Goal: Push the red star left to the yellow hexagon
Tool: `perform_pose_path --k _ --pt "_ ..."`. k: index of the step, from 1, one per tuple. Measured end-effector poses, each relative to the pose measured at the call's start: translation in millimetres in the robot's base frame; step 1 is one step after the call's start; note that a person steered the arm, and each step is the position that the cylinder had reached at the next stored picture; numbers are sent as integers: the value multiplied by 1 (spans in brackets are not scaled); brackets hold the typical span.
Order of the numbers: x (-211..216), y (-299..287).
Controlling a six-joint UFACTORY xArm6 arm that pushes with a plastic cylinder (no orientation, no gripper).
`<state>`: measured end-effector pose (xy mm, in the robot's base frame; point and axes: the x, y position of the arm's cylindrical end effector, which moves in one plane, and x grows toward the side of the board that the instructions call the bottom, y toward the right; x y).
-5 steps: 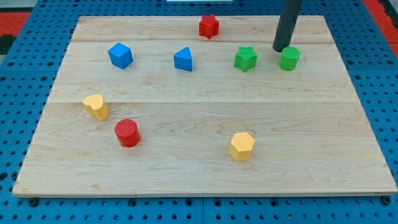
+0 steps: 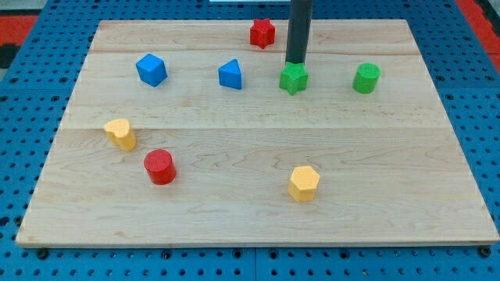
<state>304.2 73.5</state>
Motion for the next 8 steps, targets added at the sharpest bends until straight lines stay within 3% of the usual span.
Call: perform_pose_path --k 2,3,4,5,6,7,8 --pt "-87 10" --pt "-110 -48" --pt "-80 -123" --pt "-69 -161" --pt "-112 -159" --pt "-103 -93" --pt "-63 -74"
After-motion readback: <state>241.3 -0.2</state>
